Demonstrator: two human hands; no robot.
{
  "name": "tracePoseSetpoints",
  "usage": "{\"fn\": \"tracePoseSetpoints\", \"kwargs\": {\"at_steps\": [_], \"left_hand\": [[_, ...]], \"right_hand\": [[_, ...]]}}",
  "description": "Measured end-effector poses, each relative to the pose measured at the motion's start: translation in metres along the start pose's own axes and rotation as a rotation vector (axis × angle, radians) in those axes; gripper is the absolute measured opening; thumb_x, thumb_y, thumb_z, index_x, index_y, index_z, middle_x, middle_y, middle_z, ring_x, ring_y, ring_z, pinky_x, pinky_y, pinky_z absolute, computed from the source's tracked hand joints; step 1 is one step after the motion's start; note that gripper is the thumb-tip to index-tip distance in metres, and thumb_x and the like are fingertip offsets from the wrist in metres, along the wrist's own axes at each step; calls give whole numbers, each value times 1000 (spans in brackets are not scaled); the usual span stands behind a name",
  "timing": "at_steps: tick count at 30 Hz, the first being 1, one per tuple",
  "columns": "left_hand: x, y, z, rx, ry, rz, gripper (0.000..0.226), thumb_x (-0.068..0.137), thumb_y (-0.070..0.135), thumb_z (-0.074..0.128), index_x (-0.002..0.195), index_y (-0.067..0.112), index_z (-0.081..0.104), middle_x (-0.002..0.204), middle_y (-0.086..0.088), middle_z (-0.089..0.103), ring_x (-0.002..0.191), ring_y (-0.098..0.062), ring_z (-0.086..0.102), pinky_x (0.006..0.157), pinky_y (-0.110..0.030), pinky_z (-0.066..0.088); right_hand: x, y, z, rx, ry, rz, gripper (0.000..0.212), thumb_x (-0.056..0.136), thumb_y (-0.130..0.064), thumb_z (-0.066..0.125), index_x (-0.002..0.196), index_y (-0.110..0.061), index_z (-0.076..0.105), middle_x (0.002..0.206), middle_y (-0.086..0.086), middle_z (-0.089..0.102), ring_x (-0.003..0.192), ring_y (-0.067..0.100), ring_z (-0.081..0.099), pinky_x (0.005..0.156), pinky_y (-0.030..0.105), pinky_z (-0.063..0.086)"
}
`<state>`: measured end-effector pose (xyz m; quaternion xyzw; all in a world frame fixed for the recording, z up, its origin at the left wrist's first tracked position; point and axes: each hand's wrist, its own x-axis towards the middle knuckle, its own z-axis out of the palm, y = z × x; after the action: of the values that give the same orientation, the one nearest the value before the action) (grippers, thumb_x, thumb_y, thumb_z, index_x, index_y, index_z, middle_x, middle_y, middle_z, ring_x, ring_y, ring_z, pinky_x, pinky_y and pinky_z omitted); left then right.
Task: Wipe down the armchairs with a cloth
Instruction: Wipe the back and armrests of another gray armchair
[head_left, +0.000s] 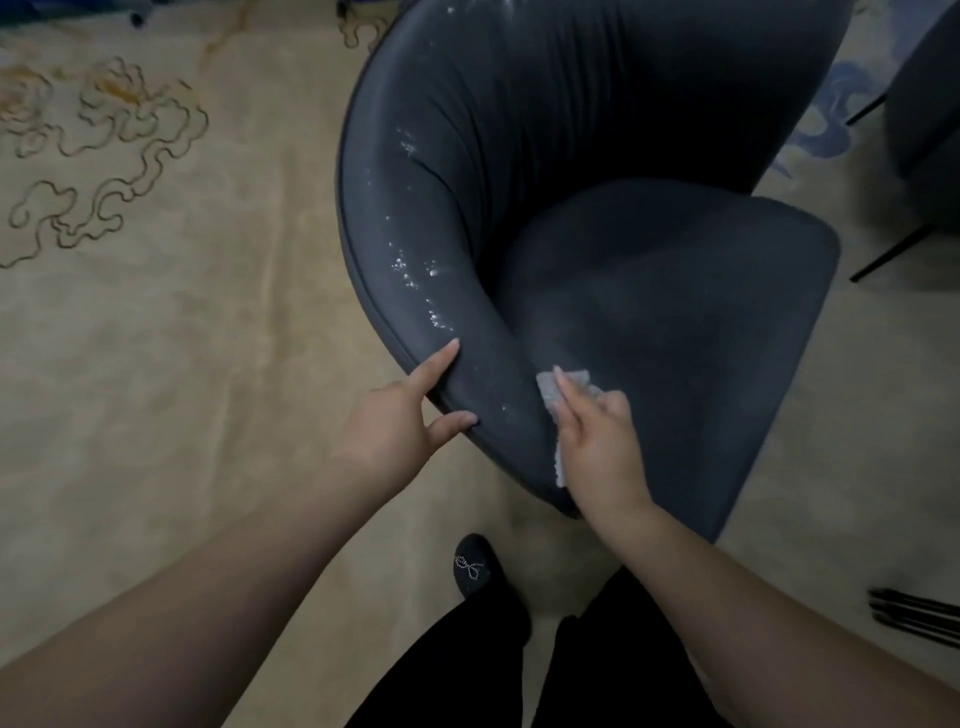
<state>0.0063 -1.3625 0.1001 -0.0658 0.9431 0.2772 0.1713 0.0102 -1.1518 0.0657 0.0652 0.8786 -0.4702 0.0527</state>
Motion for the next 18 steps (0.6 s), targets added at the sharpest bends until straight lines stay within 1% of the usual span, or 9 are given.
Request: {"fn": "tracePoseSetpoints", "kwargs": {"at_steps": [3,5,7,10,12,14,15,17,18], "left_hand": [[2,2,-4,-75,-15,4,81,77,57,66,143,56,19,117,4,62,90,-10,64,81,-28,50],[3,3,-5,-98,-7,9,82,75,55,69,143,56,23,113,7,61,86,-7,64,77,-22,47],[3,3,-5,-112,1,8,83,75,52,72,143,54,25,112,7,62,84,-6,64,75,-21,45],[4,3,-6,-111,-8,12,85,74,50,74,143,53,24,118,3,64,84,-8,65,80,-26,50],[4,3,-8,-118,-33,7,89,74,51,74,144,54,21,122,0,63,85,-10,66,84,-29,51],[5,3,-10,-117,-53,-7,91,73,51,75,144,55,19,123,-1,62,83,-10,66,85,-28,50],[6,3,-11,-114,-61,-14,91,73,51,75,145,55,18,124,-1,62,83,-10,66,86,-28,50],[6,4,-10,-112,-63,-23,92,73,50,76,145,55,18,125,-1,62,84,-10,66,88,-29,50],[5,4,-10,-112,-54,-24,92,73,49,76,145,54,19,124,-1,62,84,-11,66,88,-30,51]], "right_hand": [[-3,-1,0,89,-18,66,34,99,-30,46,132,-27,54,105,1,41,82,-14,50,69,-7,31],[5,-19,14,97,-25,-5,37,99,-31,46,134,-22,52,113,4,40,86,-9,50,74,-8,29],[14,-42,32,56,-51,-120,42,98,-27,48,140,-23,46,115,3,36,96,2,46,86,-2,29],[22,-57,44,-64,-56,-167,45,96,-25,51,140,-26,45,114,10,41,101,24,50,92,30,43],[19,-44,33,-66,-33,-162,42,95,-22,53,137,-26,50,111,13,43,98,22,50,92,24,41],[13,-14,15,-34,-11,-66,36,97,-21,52,132,-23,55,104,12,47,87,13,52,81,4,35],[8,1,5,-6,-22,37,33,98,-23,50,129,-17,59,95,13,53,76,11,55,71,0,35],[1,19,-5,115,-31,227,37,99,-32,46,118,-4,62,67,10,60,51,4,55,52,3,38],[0,20,-4,136,-26,261,37,100,-33,45,117,-6,62,70,6,58,50,1,55,46,2,36]]}}
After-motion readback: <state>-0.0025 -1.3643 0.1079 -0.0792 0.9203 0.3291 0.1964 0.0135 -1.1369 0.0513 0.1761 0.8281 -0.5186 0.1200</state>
